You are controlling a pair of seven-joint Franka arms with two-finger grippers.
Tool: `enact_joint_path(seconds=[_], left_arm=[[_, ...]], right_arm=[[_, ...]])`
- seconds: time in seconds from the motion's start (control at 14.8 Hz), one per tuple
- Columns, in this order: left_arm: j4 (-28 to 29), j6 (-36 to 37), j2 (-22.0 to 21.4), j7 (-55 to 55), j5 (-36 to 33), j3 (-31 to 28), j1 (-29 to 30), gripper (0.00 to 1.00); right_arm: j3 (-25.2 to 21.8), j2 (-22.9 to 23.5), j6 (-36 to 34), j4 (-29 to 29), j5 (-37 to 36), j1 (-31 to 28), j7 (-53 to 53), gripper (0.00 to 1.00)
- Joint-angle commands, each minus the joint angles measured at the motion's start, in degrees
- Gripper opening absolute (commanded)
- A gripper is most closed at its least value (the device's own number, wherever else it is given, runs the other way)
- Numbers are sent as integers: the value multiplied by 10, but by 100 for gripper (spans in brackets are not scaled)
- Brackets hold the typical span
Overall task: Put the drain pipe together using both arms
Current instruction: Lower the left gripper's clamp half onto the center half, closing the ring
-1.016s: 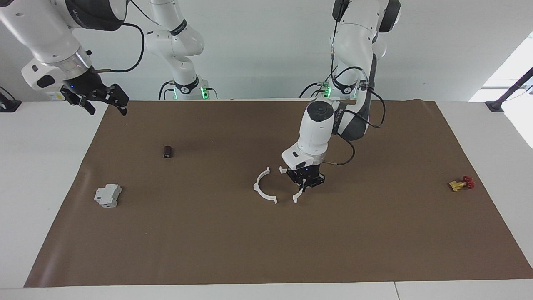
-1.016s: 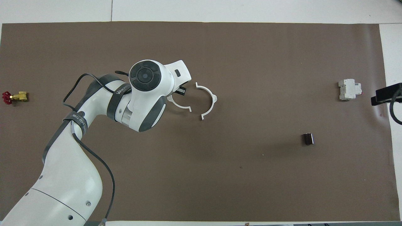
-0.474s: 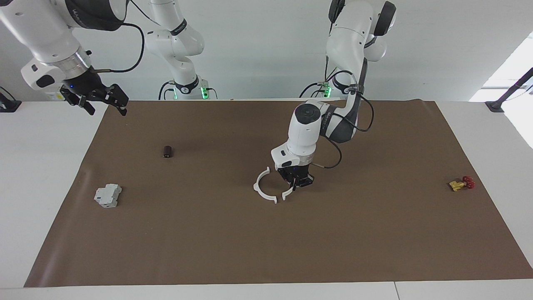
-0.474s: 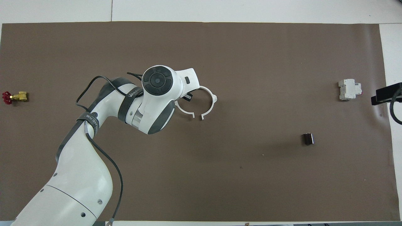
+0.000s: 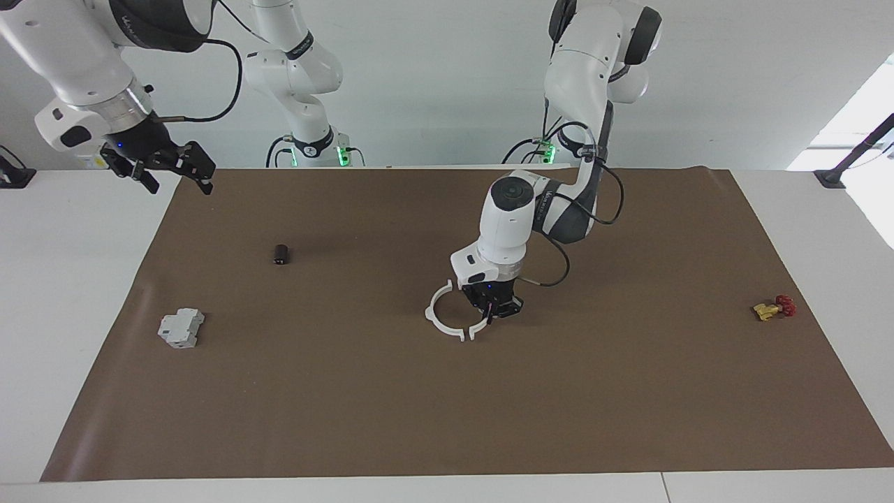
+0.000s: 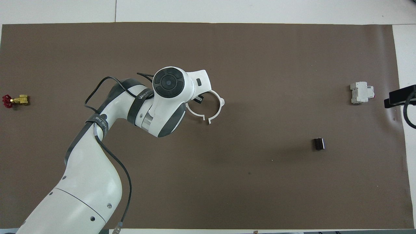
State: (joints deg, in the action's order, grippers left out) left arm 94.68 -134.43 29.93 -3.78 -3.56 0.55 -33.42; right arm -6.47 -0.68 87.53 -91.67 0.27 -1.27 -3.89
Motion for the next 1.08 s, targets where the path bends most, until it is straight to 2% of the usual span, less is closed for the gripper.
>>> enact_joint_path(seconds=[0.0, 1.02], left_arm=[[-22, -5, 18, 5, 16, -4, 0, 0], [15, 3, 8, 6, 19, -4, -23, 0]], right_arm=[[2, 2, 5, 3, 7, -8, -16, 100], [2, 3, 12, 3, 7, -8, -17, 100]])
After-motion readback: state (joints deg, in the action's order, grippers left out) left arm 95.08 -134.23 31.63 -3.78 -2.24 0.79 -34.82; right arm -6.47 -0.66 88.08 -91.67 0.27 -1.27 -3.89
